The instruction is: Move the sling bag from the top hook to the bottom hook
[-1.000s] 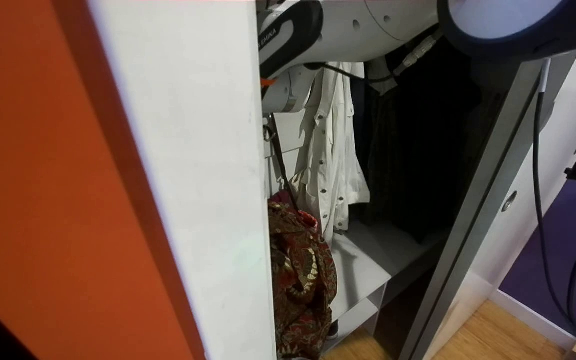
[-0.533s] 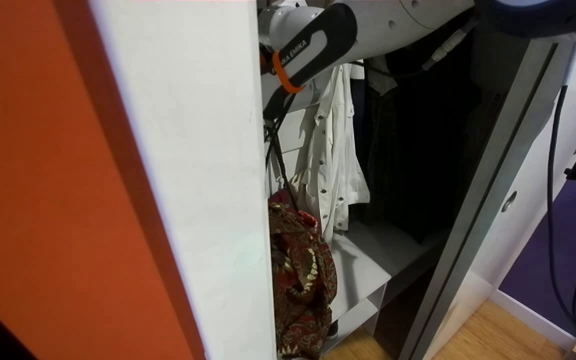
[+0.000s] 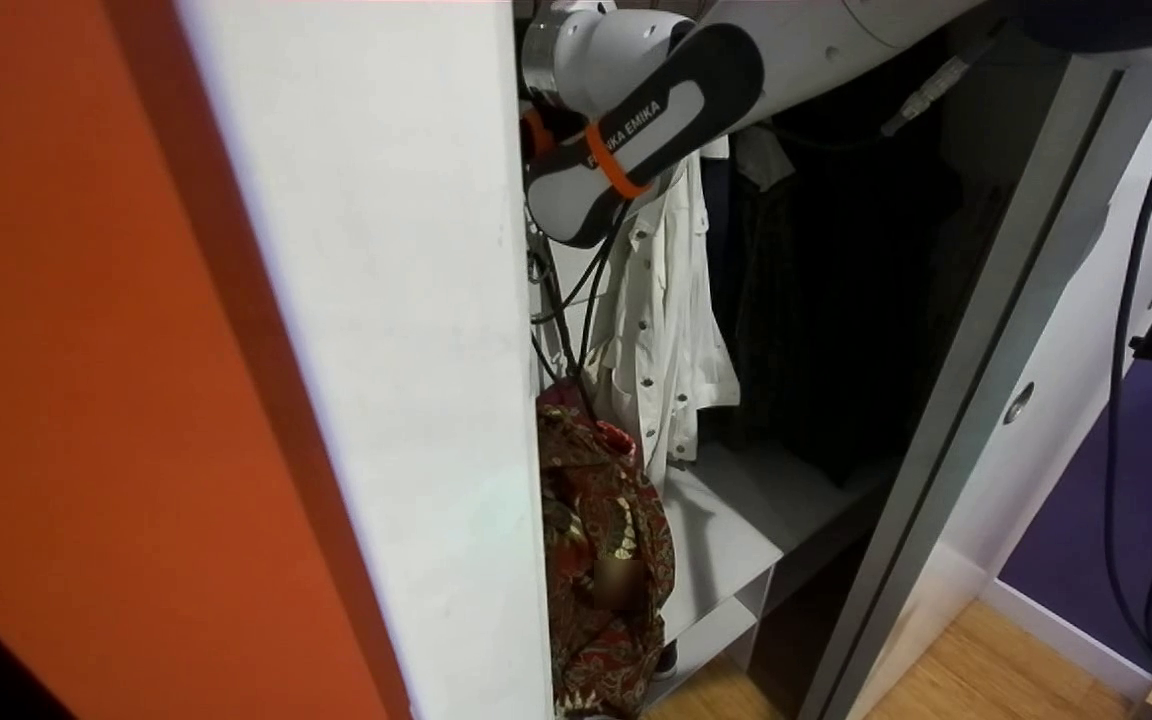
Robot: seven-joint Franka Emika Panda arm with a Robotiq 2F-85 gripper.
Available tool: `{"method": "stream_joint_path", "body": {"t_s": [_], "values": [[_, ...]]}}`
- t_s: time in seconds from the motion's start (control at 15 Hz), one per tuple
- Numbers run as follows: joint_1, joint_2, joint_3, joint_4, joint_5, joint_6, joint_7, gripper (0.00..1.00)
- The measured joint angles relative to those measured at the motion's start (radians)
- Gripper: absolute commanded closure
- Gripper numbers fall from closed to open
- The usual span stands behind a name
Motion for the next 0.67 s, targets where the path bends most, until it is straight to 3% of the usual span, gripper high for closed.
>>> {"method": "stream_joint_path", "body": {"t_s": [0.07,0.67], "values": [[-0.004,-0.004,0.003,0.0,-0.002,-0.015,0.006,0.32],[-0.035,-0.068,0.036,-0.022,-0.047,-0.174,0.073,0.32]]}}
